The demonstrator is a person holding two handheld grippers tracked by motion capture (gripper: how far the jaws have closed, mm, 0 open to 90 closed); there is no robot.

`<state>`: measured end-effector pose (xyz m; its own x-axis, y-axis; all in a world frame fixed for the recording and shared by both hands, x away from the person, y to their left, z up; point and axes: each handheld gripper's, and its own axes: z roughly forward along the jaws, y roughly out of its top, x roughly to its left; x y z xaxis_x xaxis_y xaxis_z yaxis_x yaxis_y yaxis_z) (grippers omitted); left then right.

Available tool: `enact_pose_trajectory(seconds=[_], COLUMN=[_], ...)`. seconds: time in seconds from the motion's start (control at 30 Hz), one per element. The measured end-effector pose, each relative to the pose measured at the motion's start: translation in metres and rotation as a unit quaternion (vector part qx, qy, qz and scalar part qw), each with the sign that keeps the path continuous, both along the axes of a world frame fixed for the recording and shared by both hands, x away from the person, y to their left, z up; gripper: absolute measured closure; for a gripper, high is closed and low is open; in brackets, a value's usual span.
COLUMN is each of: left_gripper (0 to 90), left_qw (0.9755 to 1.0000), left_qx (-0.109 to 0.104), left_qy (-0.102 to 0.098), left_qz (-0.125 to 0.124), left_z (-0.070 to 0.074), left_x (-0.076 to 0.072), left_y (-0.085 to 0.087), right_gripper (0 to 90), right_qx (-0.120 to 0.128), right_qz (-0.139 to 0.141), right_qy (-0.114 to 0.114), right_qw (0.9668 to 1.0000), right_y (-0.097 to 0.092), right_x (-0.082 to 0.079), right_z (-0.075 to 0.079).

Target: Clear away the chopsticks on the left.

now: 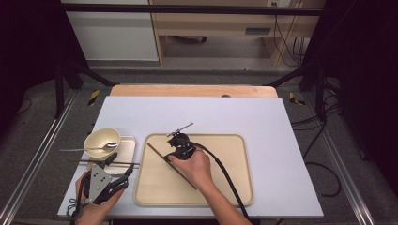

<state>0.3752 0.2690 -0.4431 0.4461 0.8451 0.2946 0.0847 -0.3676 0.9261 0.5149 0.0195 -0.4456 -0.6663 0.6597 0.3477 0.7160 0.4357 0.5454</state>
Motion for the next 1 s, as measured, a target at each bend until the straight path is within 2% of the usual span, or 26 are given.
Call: enact_pose_trajectory(seconds=[0.27,0.4,0.5,0.6,0.63,0.73,0.77,1.0], left_gripper=[34.7,34.8,34.9,35.0,35.0,35.0,35.0,35.1], left_qw=[1.0000,1.0000,1.0000,1.0000,1.0000,1.0000,1.0000,0.9999], left_qx=[0.000,-0.001,-0.002,-0.002,-0.004,-0.004,-0.005,-0.008], left_qy=[-0.003,-0.004,-0.005,-0.006,-0.003,-0.002,-0.003,-0.003], left_qz=[0.003,0.004,0.005,0.005,0.004,0.004,0.004,0.007], left_z=[0.000,0.000,0.001,0.001,0.000,0.000,0.000,0.000], left_x=[0.000,-0.001,-0.002,-0.002,-0.002,-0.002,-0.002,-0.002], left_y=[0.001,0.002,0.003,0.002,0.002,0.002,0.001,0.003], right_gripper=[82.1,86.3,90.0,90.0,90.0,90.0,90.0,90.0], right_qx=[0.008,0.016,0.034,0.038,0.046,0.051,0.053,0.049], right_qz=[0.000,0.007,0.014,0.011,0.008,0.002,0.002,0.000], right_qy=[0.000,0.000,0.003,0.005,0.007,0.009,0.007,0.026], right_qw=[1.0000,0.9998,0.9993,0.9992,0.9989,0.9986,0.9986,0.9985], right_y=[-0.010,-0.012,-0.024,-0.033,-0.043,-0.052,-0.061,-0.073], right_x=[0.001,-0.001,-0.008,-0.013,-0.019,-0.024,-0.028,-0.037], right_z=[0.000,0.004,0.004,0.004,0.002,-0.001,-0.006,-0.018])
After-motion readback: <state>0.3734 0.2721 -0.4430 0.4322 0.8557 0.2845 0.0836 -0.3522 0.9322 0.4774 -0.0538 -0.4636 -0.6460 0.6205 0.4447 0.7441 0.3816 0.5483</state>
